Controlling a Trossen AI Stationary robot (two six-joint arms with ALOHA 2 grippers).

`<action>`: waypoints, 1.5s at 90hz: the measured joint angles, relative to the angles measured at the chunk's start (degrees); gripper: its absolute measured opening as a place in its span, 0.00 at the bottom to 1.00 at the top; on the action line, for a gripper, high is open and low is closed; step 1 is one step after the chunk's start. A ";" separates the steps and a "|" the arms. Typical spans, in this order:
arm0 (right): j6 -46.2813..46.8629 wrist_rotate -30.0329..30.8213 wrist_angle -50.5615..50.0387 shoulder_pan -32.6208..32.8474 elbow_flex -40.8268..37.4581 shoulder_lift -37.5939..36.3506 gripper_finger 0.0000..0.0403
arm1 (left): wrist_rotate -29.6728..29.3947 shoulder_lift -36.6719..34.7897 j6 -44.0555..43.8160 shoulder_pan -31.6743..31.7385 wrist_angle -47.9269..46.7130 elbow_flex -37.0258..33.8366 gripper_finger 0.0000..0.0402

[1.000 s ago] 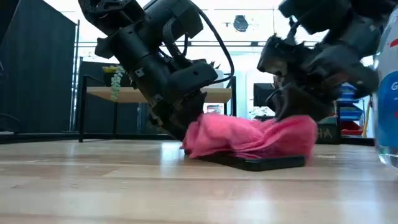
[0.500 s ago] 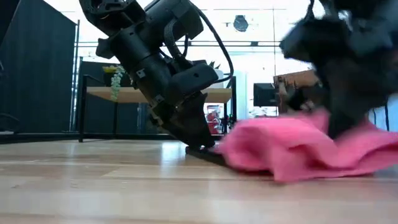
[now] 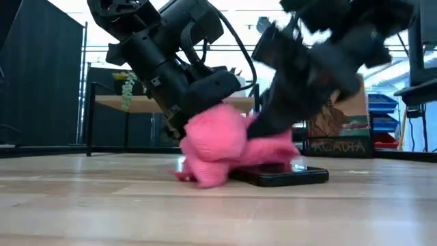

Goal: Apply microfiber cloth
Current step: Wipe the front of the cellphone using the pink microfiber cloth

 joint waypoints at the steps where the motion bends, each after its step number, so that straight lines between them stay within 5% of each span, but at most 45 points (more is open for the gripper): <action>1: 0.03 -0.01 0.32 -0.16 0.00 0.39 0.01 | 0.00 0.00 0.00 0.00 0.00 0.00 0.41; 72: 5.62 -9.42 1.57 4.91 0.17 3.97 0.01 | -2.45 0.09 1.45 0.08 -1.27 0.02 0.41; 99: -14.14 -13.57 3.71 0.32 1.62 4.16 0.01 | -1.22 -0.47 3.22 0.09 -1.78 0.02 0.41; 135: -18.19 -16.28 -32.21 2.74 10.25 -14.31 0.01 | 0.98 -9.77 4.63 -1.03 -0.92 0.00 0.41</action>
